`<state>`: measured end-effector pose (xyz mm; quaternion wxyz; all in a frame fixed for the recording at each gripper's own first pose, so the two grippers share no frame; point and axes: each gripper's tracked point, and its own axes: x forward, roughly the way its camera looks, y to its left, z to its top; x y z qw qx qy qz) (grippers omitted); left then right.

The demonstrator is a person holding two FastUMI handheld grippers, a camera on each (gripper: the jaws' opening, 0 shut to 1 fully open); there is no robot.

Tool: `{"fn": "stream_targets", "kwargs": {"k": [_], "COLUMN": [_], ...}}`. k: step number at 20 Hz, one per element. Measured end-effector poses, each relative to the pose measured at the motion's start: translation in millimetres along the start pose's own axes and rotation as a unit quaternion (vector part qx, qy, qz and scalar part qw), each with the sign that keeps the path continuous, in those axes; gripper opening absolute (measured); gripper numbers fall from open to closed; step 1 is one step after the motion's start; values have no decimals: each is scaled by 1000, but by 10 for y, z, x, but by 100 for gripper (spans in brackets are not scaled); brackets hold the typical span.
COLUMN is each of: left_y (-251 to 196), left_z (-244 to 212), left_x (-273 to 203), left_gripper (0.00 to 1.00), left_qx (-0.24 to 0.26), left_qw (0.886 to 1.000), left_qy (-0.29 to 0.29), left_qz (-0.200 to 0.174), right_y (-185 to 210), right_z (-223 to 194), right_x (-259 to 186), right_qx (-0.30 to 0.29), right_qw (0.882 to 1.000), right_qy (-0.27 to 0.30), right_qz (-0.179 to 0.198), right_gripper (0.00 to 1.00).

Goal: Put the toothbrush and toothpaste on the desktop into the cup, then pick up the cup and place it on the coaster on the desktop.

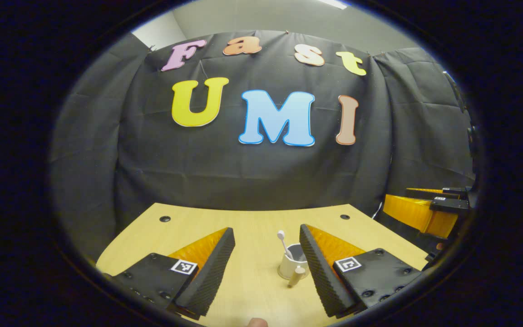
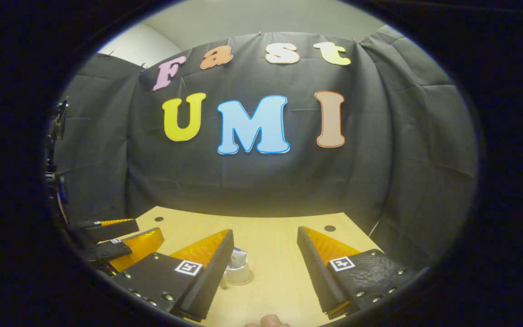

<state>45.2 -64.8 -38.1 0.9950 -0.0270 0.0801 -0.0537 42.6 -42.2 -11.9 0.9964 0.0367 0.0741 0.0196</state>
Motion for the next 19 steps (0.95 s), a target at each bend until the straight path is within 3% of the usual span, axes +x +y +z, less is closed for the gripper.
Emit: {"fn": "stream_targets", "kwargs": {"k": [6, 12, 14, 15, 19], "left_y": [56, -133, -221, -267, -385], "left_z": [90, 240, 245, 239, 245], "left_x": [83, 170, 235, 235, 252], "left_gripper": [95, 100, 95, 100, 95], "left_qx": [11, 27, 27, 25, 7], "left_qw": [1000, 999, 998, 999, 999], "left_qy": [-11, -34, -37, -37, -49], "left_qz": [-11, -30, -31, -29, -9], "right_y": [70, -186, -301, -358, -539], "right_z": [139, 291, 299, 283, 250], "right_x": [-10, -49, -48, -52, -109], "right_qx": [2, 24, 27, 28, 33], "right_qw": [1000, 999, 999, 999, 998], "right_qy": [-15, -37, -39, -38, -44], "right_qz": [3, -22, -24, -22, -10], "right_gripper": [86, 86, 86, 86, 86]}}
